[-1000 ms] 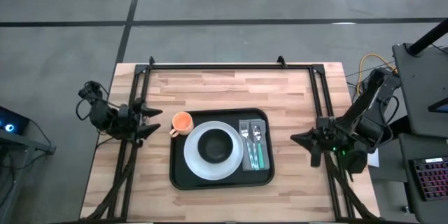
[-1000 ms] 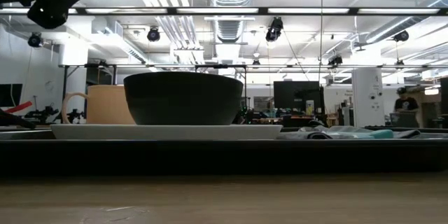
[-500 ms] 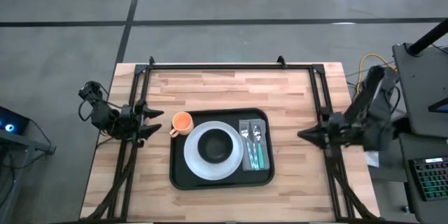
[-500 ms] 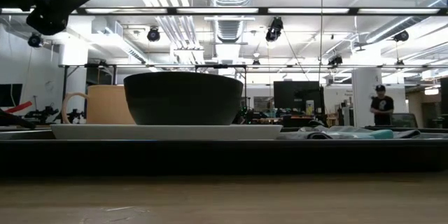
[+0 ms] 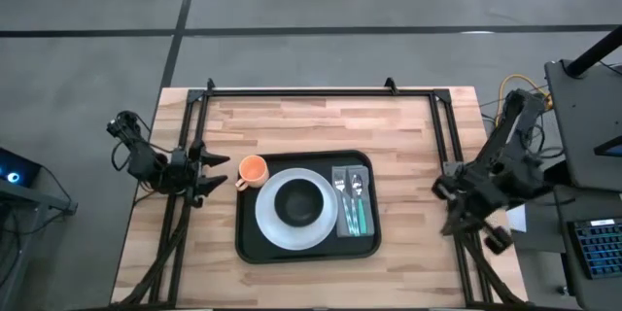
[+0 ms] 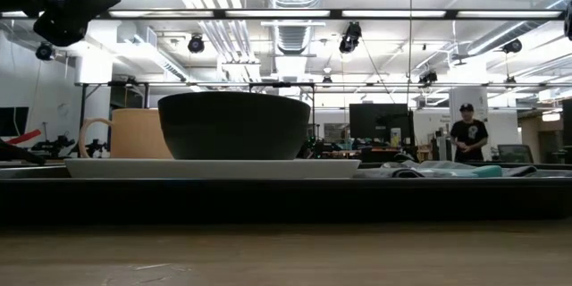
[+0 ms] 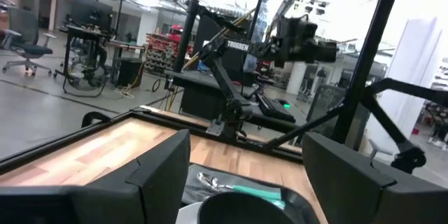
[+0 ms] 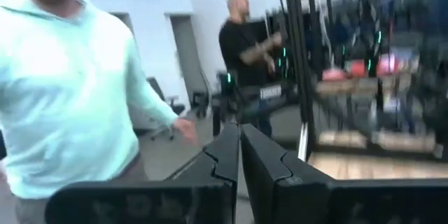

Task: Set up tray
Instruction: Return to Home Position

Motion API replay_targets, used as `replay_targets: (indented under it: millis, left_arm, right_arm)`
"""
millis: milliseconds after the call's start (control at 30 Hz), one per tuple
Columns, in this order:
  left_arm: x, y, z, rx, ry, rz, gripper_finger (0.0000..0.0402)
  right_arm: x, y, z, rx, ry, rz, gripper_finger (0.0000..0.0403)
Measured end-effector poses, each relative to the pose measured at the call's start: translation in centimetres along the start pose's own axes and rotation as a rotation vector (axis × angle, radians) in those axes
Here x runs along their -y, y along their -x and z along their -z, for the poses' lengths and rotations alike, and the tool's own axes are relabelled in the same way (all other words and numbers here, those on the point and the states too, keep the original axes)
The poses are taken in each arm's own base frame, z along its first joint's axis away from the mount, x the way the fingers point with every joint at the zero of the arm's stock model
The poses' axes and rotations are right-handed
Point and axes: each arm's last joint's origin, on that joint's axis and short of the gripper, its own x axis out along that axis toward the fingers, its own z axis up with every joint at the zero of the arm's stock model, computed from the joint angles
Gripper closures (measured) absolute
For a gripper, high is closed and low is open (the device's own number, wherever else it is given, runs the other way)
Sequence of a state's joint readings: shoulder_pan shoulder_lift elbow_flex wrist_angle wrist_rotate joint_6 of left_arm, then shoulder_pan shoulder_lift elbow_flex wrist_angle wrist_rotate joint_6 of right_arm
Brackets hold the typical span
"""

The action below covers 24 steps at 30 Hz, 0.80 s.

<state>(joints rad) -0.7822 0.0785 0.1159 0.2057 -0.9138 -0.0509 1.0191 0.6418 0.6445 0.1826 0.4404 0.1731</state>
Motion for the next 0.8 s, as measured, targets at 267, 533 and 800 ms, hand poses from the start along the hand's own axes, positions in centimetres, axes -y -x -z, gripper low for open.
replay_targets:
  millis: [267,533,800]
  left_arm:
    - [0.4,-0.4,0.6,-0.041,-0.053,-0.002,0.0148]
    - [0.9,-0.7,1.4,-0.087,-0.113,-0.004,0.0148]
    - [1.3,-1.1,2.2,-0.137,-0.177,-0.006,0.0148]
  right_arm:
    - [1.1,0.4,7.4,-0.076,-0.039,-0.100,0.0394]
    - [1.7,1.8,11.3,-0.111,-0.016,-0.342,0.0394]
    - [2.1,2.3,12.5,-0.133,0.066,-0.357,0.0394]
